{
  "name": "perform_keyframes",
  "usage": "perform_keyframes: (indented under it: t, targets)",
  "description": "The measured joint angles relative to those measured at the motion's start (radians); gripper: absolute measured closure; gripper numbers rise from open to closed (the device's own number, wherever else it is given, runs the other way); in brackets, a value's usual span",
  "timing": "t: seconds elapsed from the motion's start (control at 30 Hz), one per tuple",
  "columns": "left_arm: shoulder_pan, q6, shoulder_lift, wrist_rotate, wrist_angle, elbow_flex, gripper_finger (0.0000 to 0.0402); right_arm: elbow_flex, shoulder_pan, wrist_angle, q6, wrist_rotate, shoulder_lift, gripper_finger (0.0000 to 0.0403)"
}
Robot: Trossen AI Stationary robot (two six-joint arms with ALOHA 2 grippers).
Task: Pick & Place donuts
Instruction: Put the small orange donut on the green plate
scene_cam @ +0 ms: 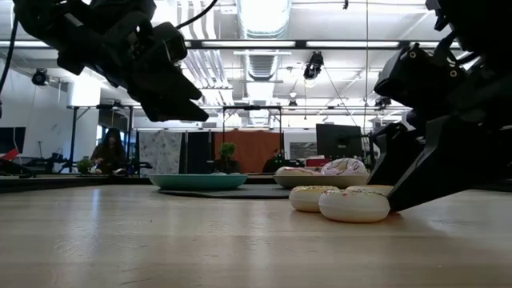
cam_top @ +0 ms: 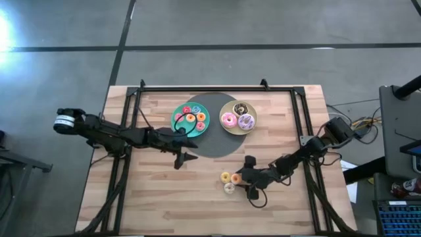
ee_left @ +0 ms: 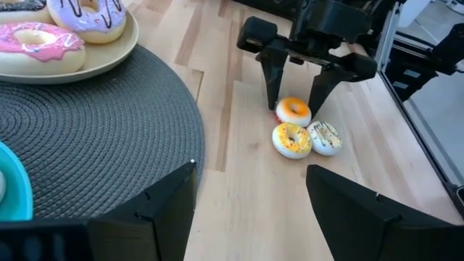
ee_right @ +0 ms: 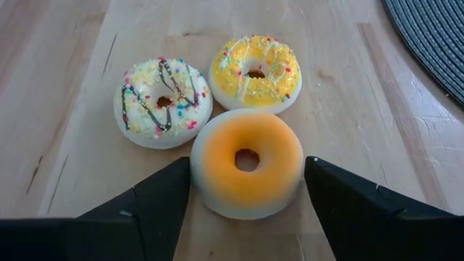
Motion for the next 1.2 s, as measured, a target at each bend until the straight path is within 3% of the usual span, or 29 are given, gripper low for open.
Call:
perform_keyframes:
  t: [0.63,1.0,1.2]
  targets:
    - [-0.003,-0.038,0.001,0.0,-0.095,0.0,0.0168,0.002,-0.005,-0.003,-0.03,0.002,-0.035,0.0208]
    - [-0.024,-0.064,0.001,-0.009,-0.134,-0.018,0.0168,0.002,-0.039,-0.06,-0.076,0.003,-0.112,0.0216]
    - [-0.051,-0.113,0.001,-0.04,-0.129,-0.062,0.0168,0.024,-0.091,-0.061,-0.184,0.002,-0.147,0.0216]
